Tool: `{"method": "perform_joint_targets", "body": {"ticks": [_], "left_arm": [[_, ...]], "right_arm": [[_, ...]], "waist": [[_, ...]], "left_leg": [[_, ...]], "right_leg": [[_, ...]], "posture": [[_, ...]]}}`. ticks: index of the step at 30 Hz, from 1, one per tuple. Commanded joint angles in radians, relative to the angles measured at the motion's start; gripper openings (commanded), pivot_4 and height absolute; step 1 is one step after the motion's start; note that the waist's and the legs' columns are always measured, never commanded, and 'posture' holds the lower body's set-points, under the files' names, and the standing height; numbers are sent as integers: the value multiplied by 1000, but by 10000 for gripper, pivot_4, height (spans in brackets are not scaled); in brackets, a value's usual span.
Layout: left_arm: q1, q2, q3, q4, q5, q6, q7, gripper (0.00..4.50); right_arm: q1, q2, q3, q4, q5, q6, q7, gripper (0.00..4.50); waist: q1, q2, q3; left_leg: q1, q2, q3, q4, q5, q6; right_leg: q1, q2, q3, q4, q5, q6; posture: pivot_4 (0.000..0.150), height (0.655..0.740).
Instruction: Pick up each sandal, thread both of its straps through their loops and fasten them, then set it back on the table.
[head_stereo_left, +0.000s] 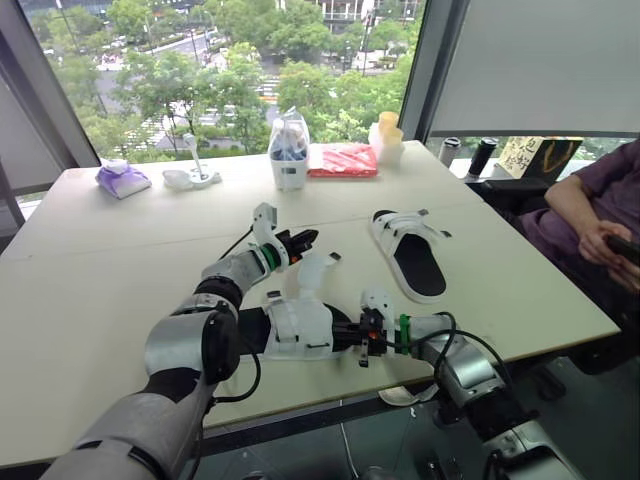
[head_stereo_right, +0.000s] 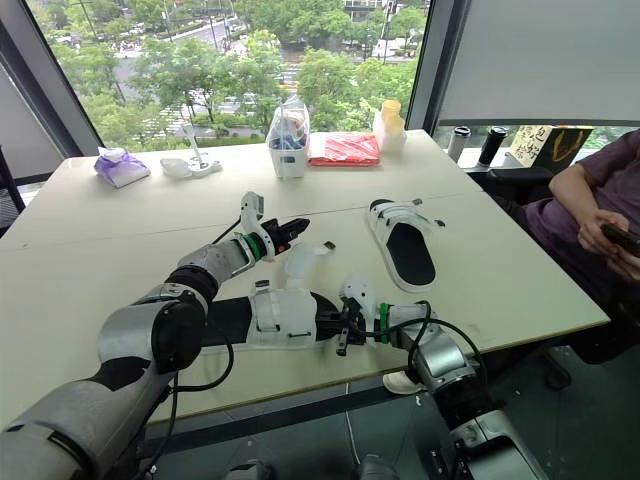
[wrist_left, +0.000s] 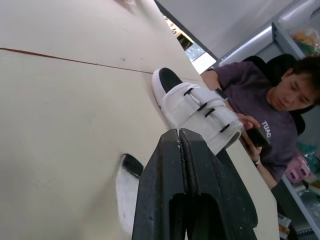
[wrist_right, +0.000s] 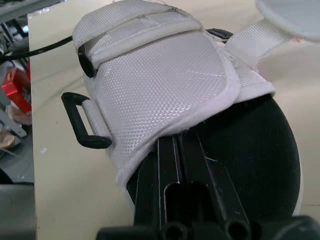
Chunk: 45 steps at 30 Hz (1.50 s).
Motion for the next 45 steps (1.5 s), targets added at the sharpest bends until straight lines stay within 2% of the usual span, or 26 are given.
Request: {"method": "perform_joint_targets", "body": {"ticks": [1, 6, 10, 16, 22, 25, 30, 31, 33, 45], "left_arm": [[-26, 28, -4, -23, 10, -3, -74, 422], [-32, 66, -3, -46, -3, 36, -185, 422], [-4, 96, -62, -69, 41, 67, -284, 422], [32, 135, -102, -76, 63, 127, -354, 422], [55, 131, -158, -63, 103, 189, -422, 422], [56, 134, -186, -62, 121, 198, -492, 8655], [27, 154, -175, -57, 112, 217, -513, 32459], [22, 162, -173, -58, 112, 214, -512, 38536], [16, 173, -169, -59, 113, 199, -497, 44389], [0, 193, -215, -78, 123, 273, -666, 44389]], "right_arm": [[34, -61, 20, -37, -37, 45, 16, 0], [22, -94, 22, -78, -34, 26, 35, 0], [17, -106, 36, -84, -46, 9, 52, 0], [7, -112, 19, -120, -31, 20, 62, 0], [22, -111, 22, -174, -28, 44, 51, 0], [29, -109, 23, -187, -31, 52, 43, 0], [47, -107, 27, -194, -38, 57, 30, 0], [52, -106, 28, -195, -38, 58, 26, 0], [58, -105, 29, -199, -38, 60, 21, 0], [50, -85, 44, -169, -48, 50, 6, 0]], "waist": [[7, 0, 0], [13, -1, 3], [15, -2, 8], [9, -2, 10], [6, -3, 13], [4, -3, 13], [3, -3, 13], [3, -3, 13], [3, -3, 13], [0, -3, 13]], "left_leg": [[-4, 0, 0, 0, 0, 0], [-8, -2, -1, 0, -2, 1], [-8, -1, 0, 0, -2, 1], [-8, -1, -1, 1, -2, 1], [-8, -1, -1, 1, -2, 2], [-8, -1, 0, 1, -2, 2], [-8, -1, -1, 2, -2, 2], [-8, -1, -1, 2, -2, 2], [-8, -1, -1, 2, -2, 2], [-6, -1, -1, 3, -2, 2]], "right_leg": [[-3, 0, 0, 0, 1, 1], [-6, 0, 0, -1, 2, 3], [-6, 0, 0, 0, 2, 3], [-6, 0, 0, 0, 2, 3], [-6, 0, 0, 0, 2, 3], [-6, 0, 0, 1, 2, 3], [-7, 1, 0, 3, 2, 3], [-7, 1, 0, 4, 2, 3], [-7, 1, 0, 4, 2, 3], [-7, 1, 1, 8, 2, 3]], "posture": [[1500, 7400], [1500, 7400], [1500, 7400], [1500, 7400], [1500, 7400], [1500, 7400], [1500, 7400], [1500, 7400], [1500, 7400], [1500, 7400]]}}
